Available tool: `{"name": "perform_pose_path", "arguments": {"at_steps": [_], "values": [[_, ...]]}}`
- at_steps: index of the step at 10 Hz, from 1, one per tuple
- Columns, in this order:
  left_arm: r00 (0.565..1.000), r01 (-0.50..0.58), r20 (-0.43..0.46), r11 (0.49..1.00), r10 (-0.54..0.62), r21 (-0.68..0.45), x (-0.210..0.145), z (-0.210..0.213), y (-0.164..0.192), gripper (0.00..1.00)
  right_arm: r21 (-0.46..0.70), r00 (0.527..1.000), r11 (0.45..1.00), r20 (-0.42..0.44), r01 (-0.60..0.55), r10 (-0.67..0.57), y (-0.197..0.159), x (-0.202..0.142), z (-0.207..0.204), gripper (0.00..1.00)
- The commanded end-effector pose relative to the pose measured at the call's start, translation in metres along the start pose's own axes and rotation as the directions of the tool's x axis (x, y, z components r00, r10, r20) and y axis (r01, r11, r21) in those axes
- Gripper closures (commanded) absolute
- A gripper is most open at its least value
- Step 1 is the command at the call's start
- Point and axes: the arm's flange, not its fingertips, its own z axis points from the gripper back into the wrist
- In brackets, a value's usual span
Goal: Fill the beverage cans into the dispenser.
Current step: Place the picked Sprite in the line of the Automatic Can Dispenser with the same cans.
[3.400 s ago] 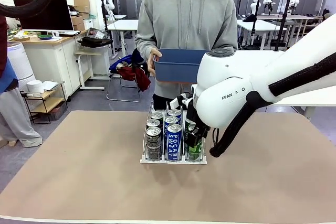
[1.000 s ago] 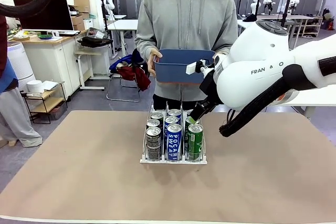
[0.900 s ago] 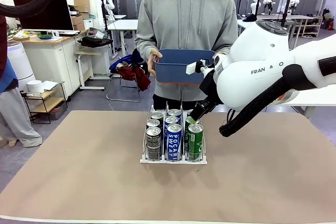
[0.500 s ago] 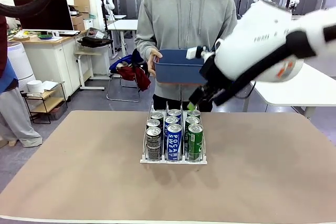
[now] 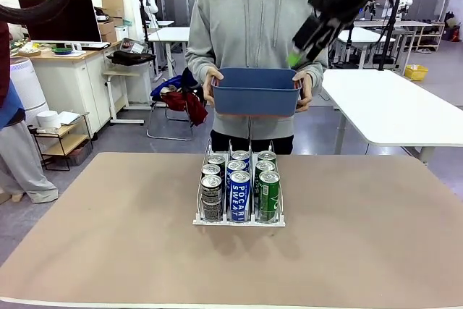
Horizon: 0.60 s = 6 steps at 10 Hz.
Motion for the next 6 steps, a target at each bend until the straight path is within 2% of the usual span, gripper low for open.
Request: {"name": "perform_pose_path", "arguments": {"at_steps": [1,4,6], "values": [[1.0,-0.002,0.003,1.0,0.002,-0.01,-0.004,0.001,-0.001,0.0,0.049,0.999,0.998,0.03,-0.028,0.027,-0.02,0.024,0.038,0.0],[1.0,-0.002,0.003,1.0,0.002,-0.01,-0.004,0.001,-0.001,0.0,0.036,0.983,0.999,0.184,-0.034,0.026,-0.028,0.018,0.116,0.0],[1.0,-0.002,0.003,1.0,0.002,-0.01,-0.004,0.001,-0.001,0.0,0.019,0.959,1.0,0.282,0.009,-0.014,-0.035,-0.003,0.146,0.0]]}}
